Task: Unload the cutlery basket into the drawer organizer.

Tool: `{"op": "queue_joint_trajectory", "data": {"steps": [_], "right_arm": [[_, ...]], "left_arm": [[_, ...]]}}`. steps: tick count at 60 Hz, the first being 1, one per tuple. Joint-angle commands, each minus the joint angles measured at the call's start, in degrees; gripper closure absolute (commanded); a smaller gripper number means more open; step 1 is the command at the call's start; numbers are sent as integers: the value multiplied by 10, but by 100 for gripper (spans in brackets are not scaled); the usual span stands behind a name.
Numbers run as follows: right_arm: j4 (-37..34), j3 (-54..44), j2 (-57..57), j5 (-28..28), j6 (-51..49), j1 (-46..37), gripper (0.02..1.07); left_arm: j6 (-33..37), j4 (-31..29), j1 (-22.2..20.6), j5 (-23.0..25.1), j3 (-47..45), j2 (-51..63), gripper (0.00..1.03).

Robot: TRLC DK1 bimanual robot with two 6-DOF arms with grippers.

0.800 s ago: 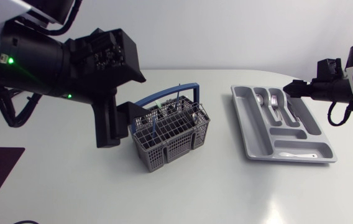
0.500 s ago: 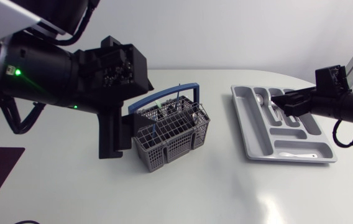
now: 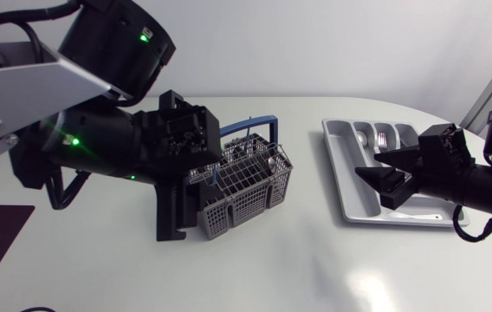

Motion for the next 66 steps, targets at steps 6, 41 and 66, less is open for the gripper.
{"op": "queue_joint_trajectory", "data": {"steps": [6,41,66], "right_arm": [[1,-25,-12,4,-11,25,34],[0,6,-24,69,-5,164,34],[1,10,-16,84,-4,184,34]], "left_arm": [[-62,33,30,7,-13,34,19],[-145,144,66,-57,-55,83,37],[-167,165,53,-59,-65,100,67]]}}
